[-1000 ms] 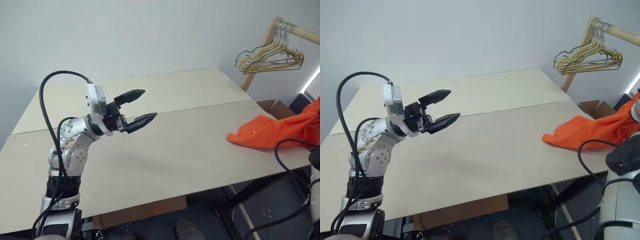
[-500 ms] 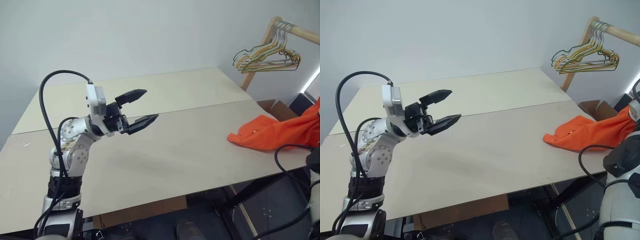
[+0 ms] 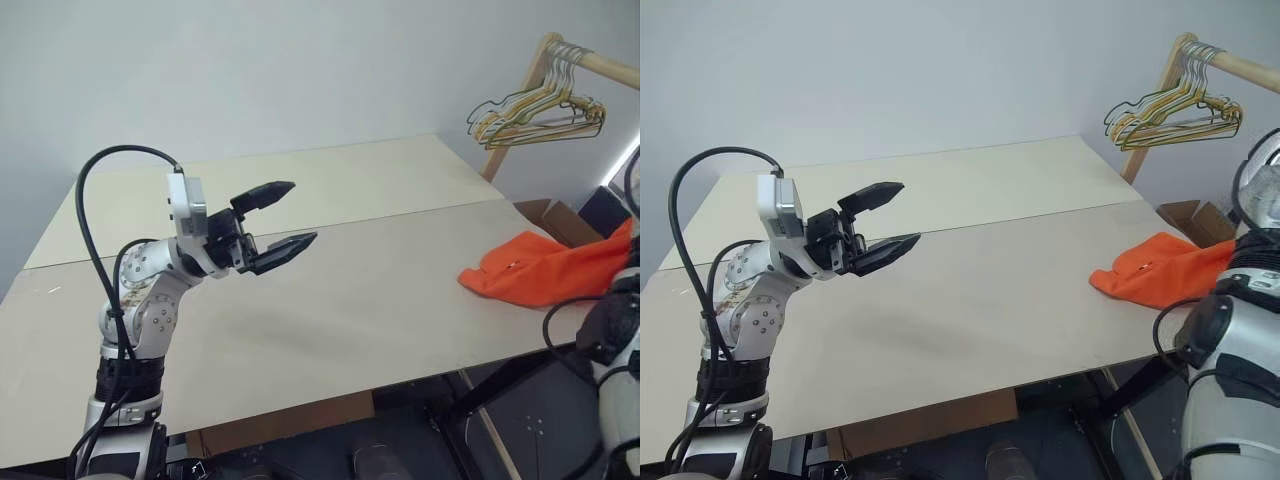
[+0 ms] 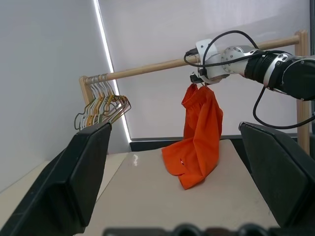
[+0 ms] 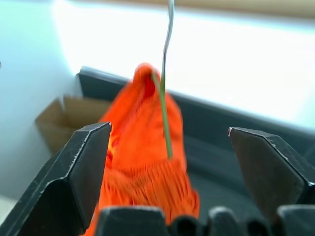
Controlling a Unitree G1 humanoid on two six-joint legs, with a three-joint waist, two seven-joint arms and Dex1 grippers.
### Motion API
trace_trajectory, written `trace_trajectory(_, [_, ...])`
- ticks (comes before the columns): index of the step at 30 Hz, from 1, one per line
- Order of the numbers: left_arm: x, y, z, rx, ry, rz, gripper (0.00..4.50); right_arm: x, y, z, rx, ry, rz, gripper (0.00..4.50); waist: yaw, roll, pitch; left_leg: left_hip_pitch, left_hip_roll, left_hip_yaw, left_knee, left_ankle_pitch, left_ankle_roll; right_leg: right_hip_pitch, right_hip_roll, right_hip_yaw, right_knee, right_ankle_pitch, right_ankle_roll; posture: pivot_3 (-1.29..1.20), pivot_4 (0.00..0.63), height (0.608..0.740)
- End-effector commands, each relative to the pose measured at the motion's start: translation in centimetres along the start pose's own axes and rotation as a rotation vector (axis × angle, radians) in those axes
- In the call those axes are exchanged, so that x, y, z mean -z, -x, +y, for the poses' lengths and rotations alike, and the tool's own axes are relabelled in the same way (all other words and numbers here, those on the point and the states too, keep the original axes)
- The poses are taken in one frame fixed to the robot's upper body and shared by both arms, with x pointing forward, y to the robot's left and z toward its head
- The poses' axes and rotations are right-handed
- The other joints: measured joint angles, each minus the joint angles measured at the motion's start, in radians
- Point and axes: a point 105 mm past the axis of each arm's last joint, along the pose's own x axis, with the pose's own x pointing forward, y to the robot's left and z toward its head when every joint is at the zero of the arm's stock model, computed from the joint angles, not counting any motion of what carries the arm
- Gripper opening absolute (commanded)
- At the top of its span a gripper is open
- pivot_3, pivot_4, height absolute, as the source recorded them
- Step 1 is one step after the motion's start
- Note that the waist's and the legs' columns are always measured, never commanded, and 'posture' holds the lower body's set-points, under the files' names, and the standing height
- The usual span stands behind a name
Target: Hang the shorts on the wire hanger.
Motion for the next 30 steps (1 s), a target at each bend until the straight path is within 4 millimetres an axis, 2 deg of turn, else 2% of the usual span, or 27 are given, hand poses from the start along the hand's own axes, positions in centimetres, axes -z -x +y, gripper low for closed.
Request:
trace_trajectory(1, [-1.1, -0.1, -0.2, 0.015, -0.039, -0.034, 4.5, -3.5, 1.4, -0.1, 0.04, 0.007, -0.19, 4.46, 0.0, 0.0, 0.0, 0.0, 0.0, 0.0, 0.0, 0.0, 0.0, 0.0, 0.0, 0.0, 0.0, 0.0, 0.0, -0.14, 0.0, 0.74])
trace_trajectory(3, [-1.3, -0.1, -0.2, 0.015, -0.041, -0.036, 4.5, -4.7, 2.5, 0.7, 0.012, 0.046, -0.314, 4.46, 0.0, 0.0, 0.0, 0.0, 0.0, 0.0, 0.0, 0.0, 0.0, 0.0, 0.0, 0.0, 0.0, 0.0, 0.0, -0.14, 0.0, 0.74])
trace_trajectory(6, [-1.5, 0.1, -0.2, 0.018, -0.042, -0.041, 4.5, -6.9, 5.4, 3.0, -0.115, 0.093, -0.561, 4.46, 0.0, 0.0, 0.0, 0.0, 0.0, 0.0, 0.0, 0.0, 0.0, 0.0, 0.0, 0.0, 0.0, 0.0, 0.0, -0.14, 0.0, 0.74])
trace_trajectory(9, [-1.4, 0.3, -0.3, 0.028, -0.038, -0.027, 4.5, -7.0, 7.6, 5.3, -0.29, 0.126, -0.649, 4.46, -0.002, 0.0, 0.0, 0.001, 0.0, -0.001, 0.0, 0.0, 0.0, 0.0, 0.0, 0.0, 0.001, 0.0, 0.0, -0.12, 0.0, 0.74])
trace_trajectory(13, [-1.5, 0.6, 0.1, 0.02, -0.048, -0.009, 4.5, -4.8, 9.6, 8.5, -0.53, 0.231, -0.659, 4.46, 0.001, 0.0, 0.0, 0.001, 0.0, -0.005, 0.0, 0.0, 0.0, 0.001, 0.0, 0.0, 0.001, 0.0, 0.0, -0.09, 0.0, 0.74])
trace_trajectory(15, [-1.1, 1.2, 0.3, -0.002, -0.063, 0.045, 4.5, -2.6, 12.6, 11.1, -0.829, 0.251, -0.639, 4.46, 0.005, 0.0, 0.0, 0.001, 0.0, -0.006, 0.0, 0.0, 0.0, 0.001, 0.0, 0.0, 0.0, 0.0, 0.0, -0.07, 0.0, 0.74])
trace_trajectory(17, [-0.7, 1.9, 0.5, -0.043, -0.076, 0.103, 4.5, -0.9, 15.3, 12.4, -1.047, 0.246, -0.6, 4.46, 0.005, 0.0, 0.0, 0.002, 0.0, -0.007, 0.0, 0.0, 0.0, 0.001, 0.0, -0.001, 0.0, 0.0, 0.0, -0.05, 0.0, 0.74])
trace_trajectory(19, [-0.4, 2.8, 0.7, -0.08, -0.079, 0.139, 4.5, 0.4, 16.7, 12.7, -1.168, 0.265, -0.585, 4.46, 0.011, 0.0, 0.0, 0.002, 0.0, -0.009, 0.0, 0.0, 0.0, 0.001, 0.0, 0.0, 0.001, 0.0, 0.0, -0.04, 0.0, 0.74])
trace_trajectory(24, [1.3, 4.9, 1.1, -0.186, -0.082, 0.286, 4.5, 3.7, 20.2, 13.0, -1.377, 0.456, -0.663, 4.46, 0.05, -0.001, 0.0, 0.002, 0.0, -0.009, 0.0, 0.0, 0.0, 0.001, -0.001, -0.001, 0.002, 0.0, 0.001, -0.01, 0.0, 0.74])
trace_trajectory(30, [3.5, 7.0, 0.3, -0.244, -0.067, 0.416, 4.5, 9.2, 24.7, 11.9, -1.706, 0.69, -0.716, 4.46, 0.105, -0.003, 0.001, 0.004, 0.0, -0.006, 0.0, 0.0, 0.0, 0.001, 0.0, -0.002, 0.004, 0.0, 0.0, 0.02, 0.0, 0.74])
